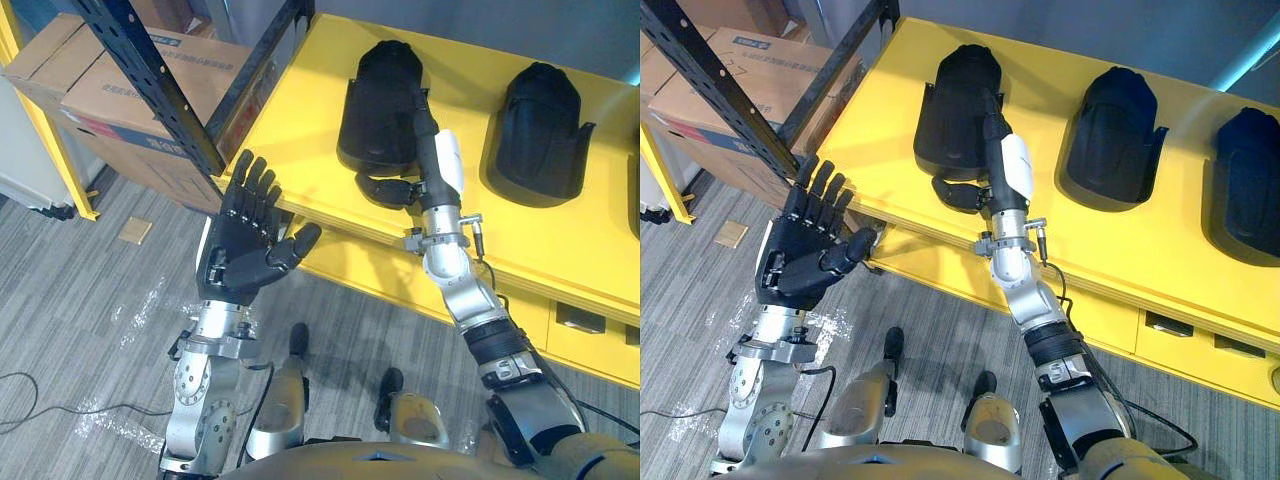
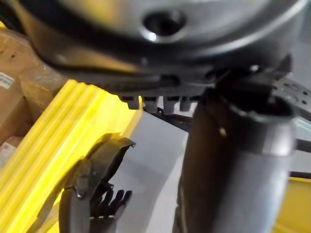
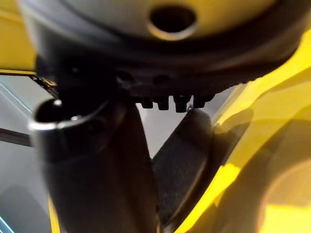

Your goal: Walk over and take three plastic housings, then place them on the shelf

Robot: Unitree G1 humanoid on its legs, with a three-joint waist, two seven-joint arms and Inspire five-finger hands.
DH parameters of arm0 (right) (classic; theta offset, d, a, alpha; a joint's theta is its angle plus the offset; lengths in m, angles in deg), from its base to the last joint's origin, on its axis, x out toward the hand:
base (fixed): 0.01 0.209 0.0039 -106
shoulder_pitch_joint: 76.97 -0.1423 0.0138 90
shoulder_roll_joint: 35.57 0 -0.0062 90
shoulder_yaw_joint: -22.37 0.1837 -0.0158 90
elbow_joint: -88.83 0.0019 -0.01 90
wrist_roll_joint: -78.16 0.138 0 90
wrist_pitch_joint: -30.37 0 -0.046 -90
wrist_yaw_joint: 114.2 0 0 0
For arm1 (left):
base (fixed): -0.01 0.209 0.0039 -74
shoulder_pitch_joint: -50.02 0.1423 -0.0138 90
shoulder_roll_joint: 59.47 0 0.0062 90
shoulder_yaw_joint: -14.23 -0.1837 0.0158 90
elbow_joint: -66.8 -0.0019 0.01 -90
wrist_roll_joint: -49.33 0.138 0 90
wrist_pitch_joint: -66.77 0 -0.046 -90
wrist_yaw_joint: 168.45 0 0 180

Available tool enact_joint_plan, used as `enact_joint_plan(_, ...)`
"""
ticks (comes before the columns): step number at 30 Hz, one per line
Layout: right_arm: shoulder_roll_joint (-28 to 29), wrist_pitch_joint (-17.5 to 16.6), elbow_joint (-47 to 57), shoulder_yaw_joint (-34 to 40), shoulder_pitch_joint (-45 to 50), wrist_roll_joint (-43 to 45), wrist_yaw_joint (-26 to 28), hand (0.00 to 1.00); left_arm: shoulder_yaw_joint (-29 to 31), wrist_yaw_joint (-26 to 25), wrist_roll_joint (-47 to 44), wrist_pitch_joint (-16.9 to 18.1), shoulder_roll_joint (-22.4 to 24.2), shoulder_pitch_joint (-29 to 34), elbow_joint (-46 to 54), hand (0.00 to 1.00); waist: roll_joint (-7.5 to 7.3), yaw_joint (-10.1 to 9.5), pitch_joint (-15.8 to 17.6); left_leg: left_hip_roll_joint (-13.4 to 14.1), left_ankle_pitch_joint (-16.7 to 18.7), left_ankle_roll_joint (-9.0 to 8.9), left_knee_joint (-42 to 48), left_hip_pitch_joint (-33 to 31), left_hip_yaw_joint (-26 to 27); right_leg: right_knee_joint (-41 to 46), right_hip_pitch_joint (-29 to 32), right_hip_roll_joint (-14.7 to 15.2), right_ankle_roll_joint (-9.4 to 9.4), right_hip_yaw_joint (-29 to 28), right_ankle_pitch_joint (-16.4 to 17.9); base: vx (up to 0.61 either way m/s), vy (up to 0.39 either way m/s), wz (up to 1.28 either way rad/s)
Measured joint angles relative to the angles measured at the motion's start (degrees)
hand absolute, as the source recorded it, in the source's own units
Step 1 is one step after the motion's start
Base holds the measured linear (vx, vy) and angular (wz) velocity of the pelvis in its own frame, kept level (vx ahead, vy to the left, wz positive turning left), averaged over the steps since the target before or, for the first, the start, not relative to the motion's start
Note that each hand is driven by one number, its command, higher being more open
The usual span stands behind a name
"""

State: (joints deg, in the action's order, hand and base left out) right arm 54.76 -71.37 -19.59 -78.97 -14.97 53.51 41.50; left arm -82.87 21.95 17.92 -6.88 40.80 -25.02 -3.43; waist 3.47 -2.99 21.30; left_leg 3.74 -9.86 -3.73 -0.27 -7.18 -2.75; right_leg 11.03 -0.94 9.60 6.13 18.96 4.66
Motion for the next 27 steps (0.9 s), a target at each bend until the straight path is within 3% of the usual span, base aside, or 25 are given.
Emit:
enact_joint_plan(10,0.9,-1.7,0.9,-0.1,-0.3,-2.1,-6.3,1.0,-2.3,0.0,0.0,0.0,-1.0,0.0,-0.4,1.0,0.02,0.09,0.0,0.1,0.0,-0.04,-0.2,0.2,0.2,0.0,0.0,0.0,0.0,-0.1,0.0,0.0,-0.005,-0.01)
enact_joint_plan(14,3.4,-5.7,14.3,0.9,7.4,-1.9,-10.4,1.0,-3.2,-0.6,0.0,0.6,-1.1,0.2,-0.5,1.0,0.01,0.2,0.0,0.1,0.0,-0.03,-0.9,1.1,1.3,-0.2,0.0,0.1,0.16,-1.0,-0.1,0.0,-0.004,-0.11)
enact_joint_plan(18,5.4,-13.2,29.1,1.6,18.3,0.9,-9.1,1.0,-3.3,-2.0,0.3,2.4,-0.9,0.4,-0.4,1.0,-0.18,0.99,-0.1,0.3,0.9,-0.05,-1.0,2.4,3.6,-0.3,0.0,0.2,0.29,-3.4,-0.2,0.03,-0.005,-0.28)
enact_joint_plan(21,6.5,-16.8,36.8,3.1,26.7,4.1,-6.4,1.0,-3.3,-1.8,0.3,2.4,-0.9,0.7,0.2,1.0,-0.63,2.4,-0.3,0.6,1.6,-0.02,-1.1,3.6,5.7,-0.9,-0.1,0.1,0.47,-5.3,-0.4,0.02,0.0,-0.34)
enact_joint_plan(27,9.2,-17.8,40.0,7.2,39.2,7.1,-2.5,1.0,-5.0,-0.2,0.3,2.1,-0.8,1.3,2.5,1.0,-2.47,5.2,-2.3,1.3,3.0,-0.17,-1.0,5.0,9.4,-2.5,0.0,-0.5,0.49,-8.7,-1.2,0.04,0.006,-0.35)
